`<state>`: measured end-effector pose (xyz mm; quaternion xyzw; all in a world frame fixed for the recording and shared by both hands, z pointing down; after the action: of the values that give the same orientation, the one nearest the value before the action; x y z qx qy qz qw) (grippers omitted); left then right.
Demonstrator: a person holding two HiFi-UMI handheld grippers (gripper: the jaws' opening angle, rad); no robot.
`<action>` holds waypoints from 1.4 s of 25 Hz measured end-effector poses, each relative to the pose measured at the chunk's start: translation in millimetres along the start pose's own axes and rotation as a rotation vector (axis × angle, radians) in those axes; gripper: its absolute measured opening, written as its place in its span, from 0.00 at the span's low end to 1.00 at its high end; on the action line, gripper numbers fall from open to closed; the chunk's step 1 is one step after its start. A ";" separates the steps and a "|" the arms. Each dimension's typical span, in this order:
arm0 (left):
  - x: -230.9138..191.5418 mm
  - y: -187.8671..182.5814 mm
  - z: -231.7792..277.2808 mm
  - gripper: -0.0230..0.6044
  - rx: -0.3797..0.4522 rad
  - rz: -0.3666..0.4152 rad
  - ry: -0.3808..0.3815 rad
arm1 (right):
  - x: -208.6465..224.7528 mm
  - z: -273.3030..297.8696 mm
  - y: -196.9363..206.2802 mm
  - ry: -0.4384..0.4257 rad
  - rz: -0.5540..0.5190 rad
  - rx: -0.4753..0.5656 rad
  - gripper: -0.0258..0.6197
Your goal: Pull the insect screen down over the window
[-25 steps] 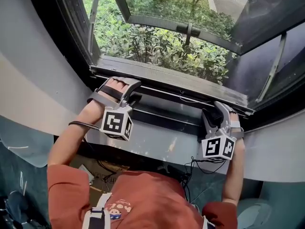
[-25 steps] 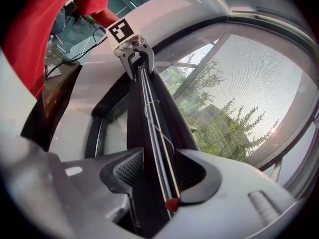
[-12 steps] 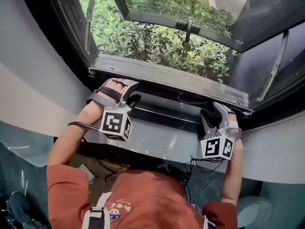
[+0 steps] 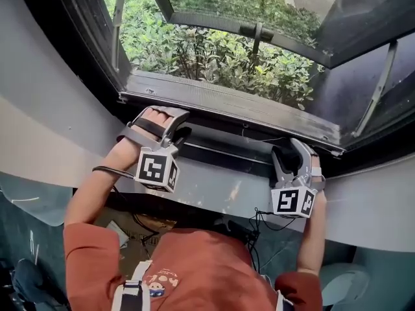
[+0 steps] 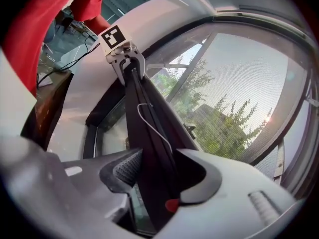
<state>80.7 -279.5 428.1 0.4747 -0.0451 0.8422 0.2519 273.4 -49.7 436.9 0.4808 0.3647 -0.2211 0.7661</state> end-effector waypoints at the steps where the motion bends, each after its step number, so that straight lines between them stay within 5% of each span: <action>1: 0.6 0.6 1.4 0.37 0.004 0.002 -0.008 | 0.1 0.4 0.5 0.005 0.003 0.006 0.37; 9: 5.1 3.5 0.7 0.37 0.000 0.024 -0.031 | -4.5 0.4 -1.2 0.028 0.072 0.020 0.40; 18: 1.0 3.3 0.3 0.37 0.010 0.031 -0.046 | -3.3 2.3 1.7 0.058 0.030 0.033 0.39; 30: 4.0 3.9 -2.3 0.37 0.027 -0.029 -0.108 | -2.2 0.6 -4.3 0.076 0.058 0.023 0.39; 35: 6.2 3.9 -10.6 0.37 0.068 -0.124 -0.169 | -2.3 -7.3 -8.0 0.097 0.091 0.059 0.39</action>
<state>68.0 -277.2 428.0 0.5541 -0.0080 0.7829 0.2827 263.9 -46.7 432.2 0.5294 0.3726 -0.1734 0.7422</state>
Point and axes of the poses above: the fingertips, and each gripper's own axes: z forward along the fingers, x to its right, y out of its underside, the point moved 10 cm from there along -z, backward along the fingers, and after that the axes turned 2 degrees about y, right-handed, at the moved point
